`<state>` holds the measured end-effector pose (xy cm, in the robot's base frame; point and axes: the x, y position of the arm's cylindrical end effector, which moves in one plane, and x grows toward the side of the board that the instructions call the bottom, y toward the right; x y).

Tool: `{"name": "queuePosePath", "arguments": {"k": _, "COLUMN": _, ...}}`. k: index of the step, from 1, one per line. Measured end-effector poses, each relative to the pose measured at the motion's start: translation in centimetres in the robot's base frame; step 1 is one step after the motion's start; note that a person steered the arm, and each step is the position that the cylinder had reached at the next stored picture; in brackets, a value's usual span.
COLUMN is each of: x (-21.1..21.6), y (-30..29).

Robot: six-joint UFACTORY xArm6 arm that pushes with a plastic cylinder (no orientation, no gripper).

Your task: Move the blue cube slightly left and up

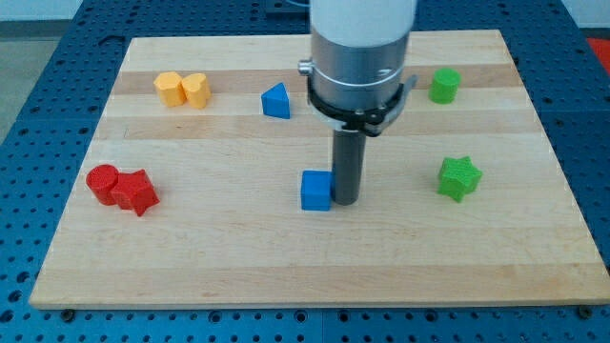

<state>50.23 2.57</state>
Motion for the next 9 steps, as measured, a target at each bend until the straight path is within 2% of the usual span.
{"name": "queuePosePath", "arguments": {"k": 1, "x": 2.6, "y": 0.8}}
{"name": "queuePosePath", "arguments": {"k": 2, "x": 3.2, "y": -0.5}}
{"name": "queuePosePath", "arguments": {"k": 4, "x": -6.2, "y": -2.4}}
{"name": "queuePosePath", "arguments": {"k": 5, "x": -7.5, "y": -3.0}}
{"name": "queuePosePath", "arguments": {"k": 7, "x": -1.9, "y": -0.7}}
{"name": "queuePosePath", "arguments": {"k": 8, "x": -1.0, "y": -3.9}}
{"name": "queuePosePath", "arguments": {"k": 9, "x": -4.4, "y": -4.8}}
